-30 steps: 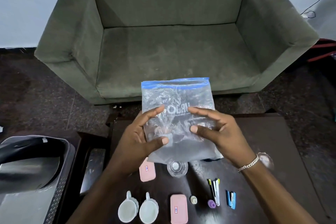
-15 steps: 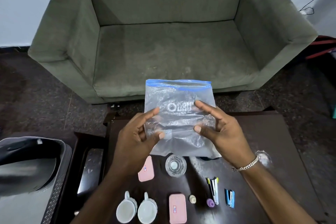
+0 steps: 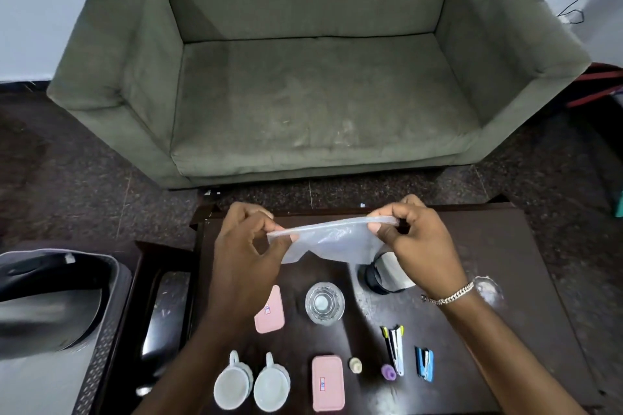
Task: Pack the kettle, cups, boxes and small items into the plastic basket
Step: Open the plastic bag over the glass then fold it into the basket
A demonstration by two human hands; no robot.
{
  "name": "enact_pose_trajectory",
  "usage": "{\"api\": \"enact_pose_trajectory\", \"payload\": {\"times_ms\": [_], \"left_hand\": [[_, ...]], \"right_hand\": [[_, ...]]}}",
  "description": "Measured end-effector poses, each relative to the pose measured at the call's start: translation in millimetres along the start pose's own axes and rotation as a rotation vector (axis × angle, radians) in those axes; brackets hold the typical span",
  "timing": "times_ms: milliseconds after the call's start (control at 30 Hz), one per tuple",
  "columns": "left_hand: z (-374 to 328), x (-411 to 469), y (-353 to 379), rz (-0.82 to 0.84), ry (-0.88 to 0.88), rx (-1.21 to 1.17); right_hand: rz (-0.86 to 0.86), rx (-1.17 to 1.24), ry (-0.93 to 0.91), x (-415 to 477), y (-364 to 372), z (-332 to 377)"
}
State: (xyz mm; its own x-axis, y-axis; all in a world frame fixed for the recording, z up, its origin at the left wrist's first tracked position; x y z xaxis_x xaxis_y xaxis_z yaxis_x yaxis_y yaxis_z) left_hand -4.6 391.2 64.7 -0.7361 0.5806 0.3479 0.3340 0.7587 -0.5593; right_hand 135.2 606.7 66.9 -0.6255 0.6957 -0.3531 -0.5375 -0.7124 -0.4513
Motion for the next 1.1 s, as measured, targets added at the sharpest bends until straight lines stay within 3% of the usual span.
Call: {"api": "enact_pose_trajectory", "payload": {"times_ms": [167, 367, 500, 633, 767, 1100], "left_hand": [[-2, -8, 8, -0.033, -0.049, -0.373], [-15, -17, 8, -0.018, 0.061, -0.396], [-8, -17, 13, 0.107, -0.084, -0.452], [2, -20, 11, 0.102, -0.17, -0.445], [3, -20, 6, 0.133, -0.069, -0.381], [25, -37, -14, 0.303, -0.013, -0.301]], "right_hand": [[0.055, 0.295, 0.027, -1, 4, -8], [-0.098, 0.2, -0.113, -9, 13, -1], [-0.093, 0.214, -0.126, -12, 16, -3], [0.126, 0.252, -0.154, -17, 16, -5], [0.296, 0.156, -0.155, -18, 20, -9], [0.383, -0.091, -0.069, -21, 34, -5]]}}
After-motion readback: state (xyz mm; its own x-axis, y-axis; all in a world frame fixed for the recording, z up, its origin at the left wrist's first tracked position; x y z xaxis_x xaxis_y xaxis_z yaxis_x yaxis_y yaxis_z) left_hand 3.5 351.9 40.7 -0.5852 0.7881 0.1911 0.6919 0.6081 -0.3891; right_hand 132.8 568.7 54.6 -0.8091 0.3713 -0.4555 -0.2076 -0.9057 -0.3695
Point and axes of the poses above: each hand's wrist, its own x-axis towards the middle knuckle, its own y-axis out of the palm, z = x × y, the point moved 4 cm from there along x, towards the middle knuckle, and after that the axes turned 15 degrees about y, right-handed, at the moved point
